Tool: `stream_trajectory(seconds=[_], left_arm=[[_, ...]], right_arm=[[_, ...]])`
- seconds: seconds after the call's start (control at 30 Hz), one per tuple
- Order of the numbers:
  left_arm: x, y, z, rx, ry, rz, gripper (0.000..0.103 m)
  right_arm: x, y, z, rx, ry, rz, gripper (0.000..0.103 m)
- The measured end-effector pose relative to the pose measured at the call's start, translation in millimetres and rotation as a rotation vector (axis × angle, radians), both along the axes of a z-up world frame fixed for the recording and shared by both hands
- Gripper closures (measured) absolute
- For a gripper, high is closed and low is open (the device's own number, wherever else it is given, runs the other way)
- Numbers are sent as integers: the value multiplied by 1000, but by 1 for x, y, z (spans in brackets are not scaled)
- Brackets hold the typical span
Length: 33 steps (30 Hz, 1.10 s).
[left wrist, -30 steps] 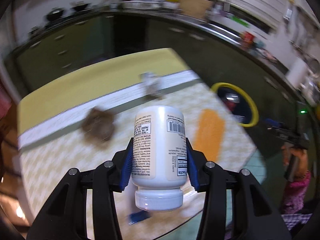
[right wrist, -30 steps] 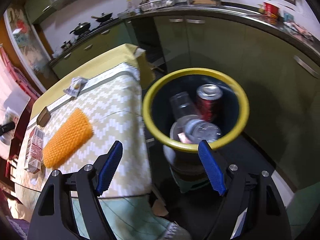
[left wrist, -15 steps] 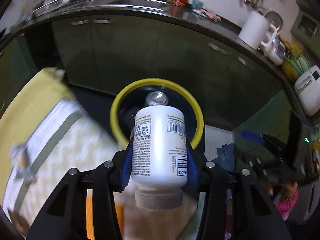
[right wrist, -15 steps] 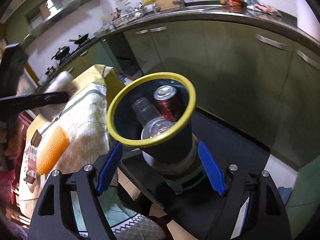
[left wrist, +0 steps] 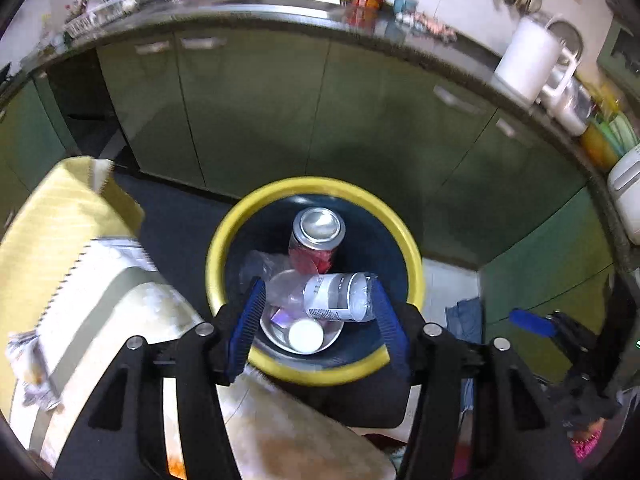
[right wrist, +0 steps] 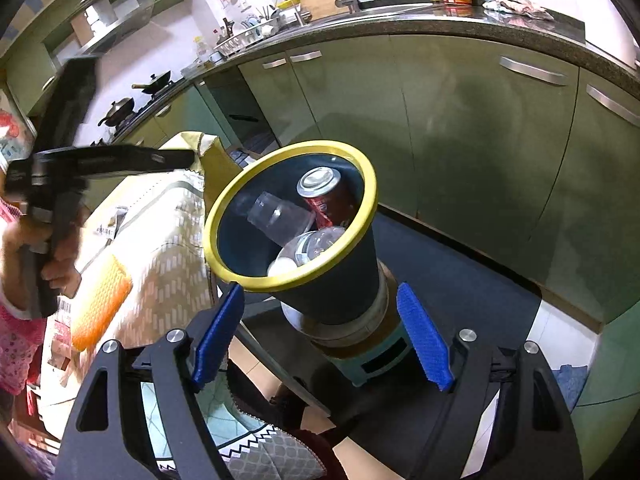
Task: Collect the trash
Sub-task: 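Move the right gripper to the brown plastic tray and grasp its rim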
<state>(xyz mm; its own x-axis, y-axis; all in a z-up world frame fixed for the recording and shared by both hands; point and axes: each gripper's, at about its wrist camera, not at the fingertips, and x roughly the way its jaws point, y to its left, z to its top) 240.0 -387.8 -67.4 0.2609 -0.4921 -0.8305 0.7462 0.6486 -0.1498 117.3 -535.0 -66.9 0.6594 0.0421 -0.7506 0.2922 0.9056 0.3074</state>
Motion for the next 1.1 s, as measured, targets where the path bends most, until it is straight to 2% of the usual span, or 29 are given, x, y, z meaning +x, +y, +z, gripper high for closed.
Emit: stream_trajectory(seconds=[0.17,0.23,0.43,0.53,0.7,0.97,1.1], left_arm=[[-30,73,47,-102,-79,66,39],[-43,102,57,-120,-100,96,34],[-82,211,64,-158,-124,265,30],[-102,264,62,-142,-176,374,30],[-128,335,55,-129,-188,528,30],[-157,408,46,-95,-217,694,27],[-165,431,41,-93,-220,746,27]], right_arm=[[6,13,-1,3,2,33,25],[11,23,-1,0,5,59,25],[32,62,-2,-12,18,188,25],[47,88,0,-22,23,265,25],[82,149,12,-63,18,442,25],[162,276,51,-77,-43,790,25],[210,348,56,-49,-31,960,34]])
